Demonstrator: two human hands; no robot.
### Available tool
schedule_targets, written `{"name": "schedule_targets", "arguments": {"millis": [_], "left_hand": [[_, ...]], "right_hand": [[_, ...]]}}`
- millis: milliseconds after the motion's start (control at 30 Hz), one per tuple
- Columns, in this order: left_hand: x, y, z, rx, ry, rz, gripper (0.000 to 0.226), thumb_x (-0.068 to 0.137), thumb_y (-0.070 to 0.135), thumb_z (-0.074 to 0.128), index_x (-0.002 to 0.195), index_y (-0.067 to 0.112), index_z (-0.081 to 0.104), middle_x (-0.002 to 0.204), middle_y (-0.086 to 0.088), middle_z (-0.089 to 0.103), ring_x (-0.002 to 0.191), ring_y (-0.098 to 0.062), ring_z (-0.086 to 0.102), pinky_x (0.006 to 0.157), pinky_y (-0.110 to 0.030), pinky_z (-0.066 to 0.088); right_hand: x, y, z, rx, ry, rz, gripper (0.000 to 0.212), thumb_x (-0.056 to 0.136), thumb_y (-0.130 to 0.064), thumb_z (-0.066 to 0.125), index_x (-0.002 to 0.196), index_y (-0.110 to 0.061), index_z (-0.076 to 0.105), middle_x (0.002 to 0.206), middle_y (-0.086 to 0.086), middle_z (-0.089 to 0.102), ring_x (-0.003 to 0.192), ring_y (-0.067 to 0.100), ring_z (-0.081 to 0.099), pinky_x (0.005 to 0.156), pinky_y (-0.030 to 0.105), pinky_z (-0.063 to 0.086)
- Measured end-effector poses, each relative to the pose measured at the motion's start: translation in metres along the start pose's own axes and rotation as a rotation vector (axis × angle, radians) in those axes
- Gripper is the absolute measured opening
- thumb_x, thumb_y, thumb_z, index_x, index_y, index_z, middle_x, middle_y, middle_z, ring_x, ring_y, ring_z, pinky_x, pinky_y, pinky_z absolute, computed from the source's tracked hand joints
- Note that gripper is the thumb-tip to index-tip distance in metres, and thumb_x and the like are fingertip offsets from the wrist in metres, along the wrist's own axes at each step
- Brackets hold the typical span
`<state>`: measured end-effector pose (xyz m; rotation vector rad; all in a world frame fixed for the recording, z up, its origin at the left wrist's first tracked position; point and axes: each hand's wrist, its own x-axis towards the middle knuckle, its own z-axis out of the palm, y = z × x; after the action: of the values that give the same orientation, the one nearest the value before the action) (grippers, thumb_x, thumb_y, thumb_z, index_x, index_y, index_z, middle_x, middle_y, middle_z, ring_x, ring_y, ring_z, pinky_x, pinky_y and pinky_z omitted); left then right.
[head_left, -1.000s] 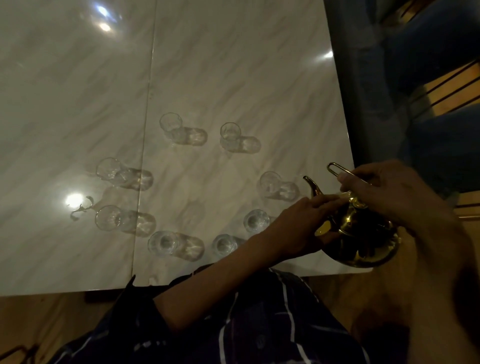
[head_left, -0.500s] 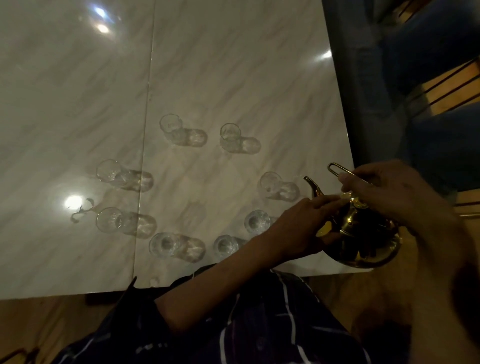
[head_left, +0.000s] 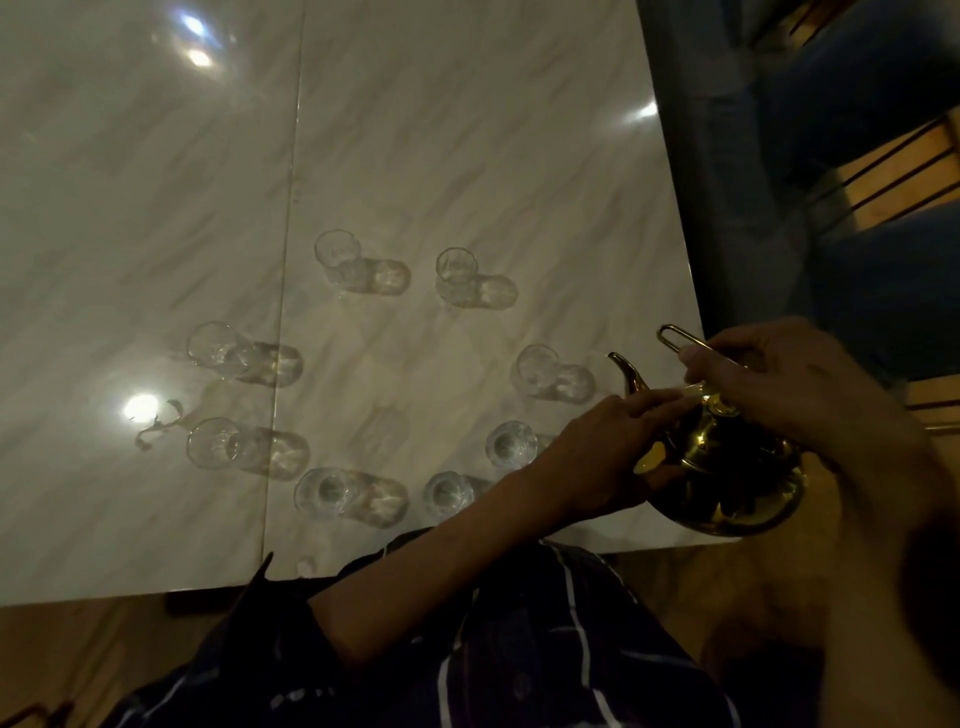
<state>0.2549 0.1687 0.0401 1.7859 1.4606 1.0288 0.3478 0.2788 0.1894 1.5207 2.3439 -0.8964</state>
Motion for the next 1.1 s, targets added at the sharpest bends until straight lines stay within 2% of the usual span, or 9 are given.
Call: {"name": "schedule_targets", "arguments": {"millis": [167, 333, 467, 600, 733, 900, 1033, 1100], "left_hand": [[0.0011, 0.0014, -0.0010, 0.004, 0.007, -0.005, 0.065, 0.095, 0.030, 0.068, 0.153, 0.012, 0.042, 0.152, -0.011, 0.048, 0.121, -0.027, 0.061, 0.090, -0.044, 0.057], [0.0005, 0.0022, -0.0038, -0.011, 0.019, 0.013, 0.064, 0.095, 0.028, 0.069, 0.151, 0.009, 0.044, 0.150, -0.014, 0.050, 0.119, -0.028, 0.062, 0.089, -0.045, 0.058], [-0.0003, 0.0020, -0.0041, -0.011, 0.024, 0.016, 0.063, 0.096, 0.028, 0.069, 0.151, 0.009, 0.045, 0.150, -0.013, 0.050, 0.119, -0.027, 0.062, 0.090, -0.044, 0.057], [0.0004, 0.0025, -0.0046, -0.011, 0.031, 0.021, 0.062, 0.096, 0.029, 0.068, 0.150, 0.009, 0.045, 0.149, -0.012, 0.051, 0.117, -0.025, 0.063, 0.089, -0.042, 0.058], [0.0012, 0.0013, -0.0038, -0.016, 0.019, 0.014, 0.063, 0.096, 0.030, 0.068, 0.151, 0.010, 0.044, 0.150, -0.011, 0.049, 0.117, -0.025, 0.063, 0.089, -0.043, 0.058], [0.0000, 0.0029, -0.0065, -0.027, 0.035, 0.030, 0.062, 0.095, 0.026, 0.070, 0.149, 0.007, 0.046, 0.149, -0.014, 0.051, 0.116, -0.027, 0.065, 0.088, -0.042, 0.059], [-0.0015, 0.0022, -0.0058, -0.029, 0.032, 0.033, 0.063, 0.095, 0.026, 0.070, 0.150, 0.007, 0.046, 0.149, -0.014, 0.051, 0.116, -0.026, 0.064, 0.088, -0.043, 0.059], [-0.0017, 0.0025, -0.0058, -0.033, 0.030, 0.029, 0.062, 0.095, 0.026, 0.070, 0.150, 0.007, 0.046, 0.149, -0.014, 0.051, 0.117, -0.027, 0.064, 0.089, -0.044, 0.059]], "right_hand": [[-0.0002, -0.0011, -0.0014, -0.002, -0.013, -0.011, 0.019, 0.092, -0.046, 0.054, 0.079, -0.035, 0.063, 0.099, 0.000, 0.062, 0.097, 0.018, 0.057, 0.079, 0.034, 0.044], [0.0001, -0.0028, -0.0007, 0.004, -0.017, -0.013, 0.019, 0.092, -0.045, 0.055, 0.083, -0.031, 0.064, 0.103, 0.002, 0.063, 0.100, 0.019, 0.056, 0.086, 0.038, 0.047], [0.0001, -0.0032, -0.0006, 0.010, -0.026, 0.011, 0.024, 0.091, -0.047, 0.054, 0.088, -0.028, 0.067, 0.109, 0.006, 0.067, 0.102, 0.022, 0.059, 0.083, 0.036, 0.045], [-0.0006, -0.0049, -0.0014, 0.000, -0.019, 0.022, 0.028, 0.092, -0.047, 0.054, 0.096, -0.025, 0.069, 0.118, 0.010, 0.066, 0.108, 0.024, 0.058, 0.088, 0.039, 0.046], [-0.0011, -0.0051, -0.0024, -0.002, -0.012, 0.034, 0.041, 0.091, -0.049, 0.054, 0.109, -0.016, 0.070, 0.119, 0.012, 0.066, 0.111, 0.027, 0.059, 0.092, 0.043, 0.048], [-0.0021, -0.0059, -0.0006, 0.004, -0.022, 0.049, 0.041, 0.091, -0.049, 0.054, 0.110, -0.016, 0.070, 0.119, 0.011, 0.066, 0.112, 0.027, 0.059, 0.096, 0.046, 0.047], [-0.0036, -0.0070, -0.0002, 0.008, -0.020, 0.025, 0.029, 0.092, -0.046, 0.054, 0.095, -0.023, 0.070, 0.112, 0.010, 0.068, 0.106, 0.025, 0.060, 0.093, 0.044, 0.048], [-0.0040, -0.0074, 0.0002, -0.003, -0.021, 0.030, 0.033, 0.092, -0.047, 0.053, 0.098, -0.020, 0.071, 0.111, 0.010, 0.069, 0.105, 0.025, 0.061, 0.092, 0.044, 0.048]]}}
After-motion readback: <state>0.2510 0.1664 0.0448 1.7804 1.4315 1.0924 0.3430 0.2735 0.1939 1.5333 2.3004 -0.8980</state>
